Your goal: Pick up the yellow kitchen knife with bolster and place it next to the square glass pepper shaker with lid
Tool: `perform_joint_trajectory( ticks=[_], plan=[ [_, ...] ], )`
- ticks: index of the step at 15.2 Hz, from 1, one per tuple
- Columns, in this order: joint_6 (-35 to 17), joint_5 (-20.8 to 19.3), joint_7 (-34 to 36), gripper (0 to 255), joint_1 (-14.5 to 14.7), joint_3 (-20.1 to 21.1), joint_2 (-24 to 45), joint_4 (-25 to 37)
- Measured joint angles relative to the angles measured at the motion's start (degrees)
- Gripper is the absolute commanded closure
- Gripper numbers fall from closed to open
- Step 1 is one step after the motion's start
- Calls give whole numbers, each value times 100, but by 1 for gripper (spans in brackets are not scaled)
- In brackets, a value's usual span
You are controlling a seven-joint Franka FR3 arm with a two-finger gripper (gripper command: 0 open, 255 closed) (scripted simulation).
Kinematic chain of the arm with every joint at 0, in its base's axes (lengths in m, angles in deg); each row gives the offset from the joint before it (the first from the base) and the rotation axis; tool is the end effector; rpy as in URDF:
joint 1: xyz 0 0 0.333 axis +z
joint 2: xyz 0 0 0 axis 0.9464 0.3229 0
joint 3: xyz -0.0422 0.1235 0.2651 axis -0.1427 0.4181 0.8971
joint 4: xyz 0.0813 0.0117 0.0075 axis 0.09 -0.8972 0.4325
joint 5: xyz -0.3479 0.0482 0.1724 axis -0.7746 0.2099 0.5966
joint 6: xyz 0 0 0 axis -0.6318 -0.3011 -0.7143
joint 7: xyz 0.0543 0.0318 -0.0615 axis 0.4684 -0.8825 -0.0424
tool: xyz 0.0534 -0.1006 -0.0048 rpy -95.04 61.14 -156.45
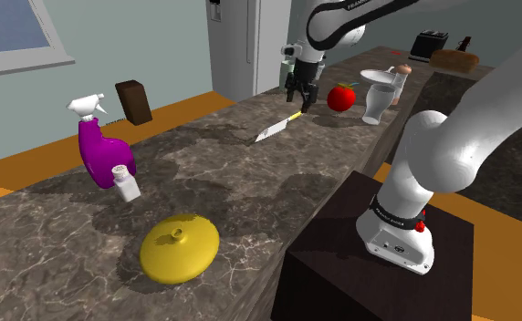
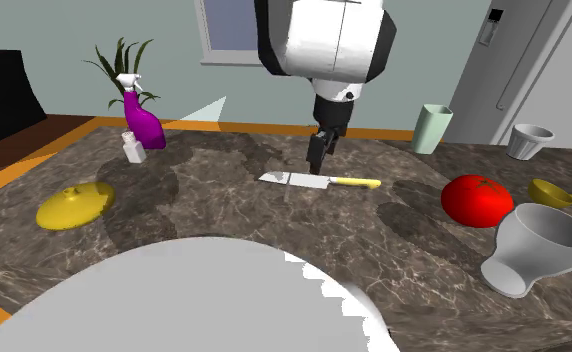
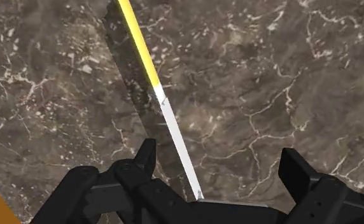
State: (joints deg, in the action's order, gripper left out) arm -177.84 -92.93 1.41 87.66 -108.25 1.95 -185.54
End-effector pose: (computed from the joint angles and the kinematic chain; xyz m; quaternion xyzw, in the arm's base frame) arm 0.4176 -0.1043 0.3952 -0.8379 -0.5440 -0.0399 0.0197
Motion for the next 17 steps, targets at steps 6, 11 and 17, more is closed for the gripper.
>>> perform_joint_trajectory(
  ticks=[6,11,17],
  plan=[
    [-759,699,-2549,0,789,-822,1290,379],
    [-1173,998,-2879,0,917,-906,1661,266],
    [-1383,1166,-3018,0,957,-944,1844,200]
  ],
)
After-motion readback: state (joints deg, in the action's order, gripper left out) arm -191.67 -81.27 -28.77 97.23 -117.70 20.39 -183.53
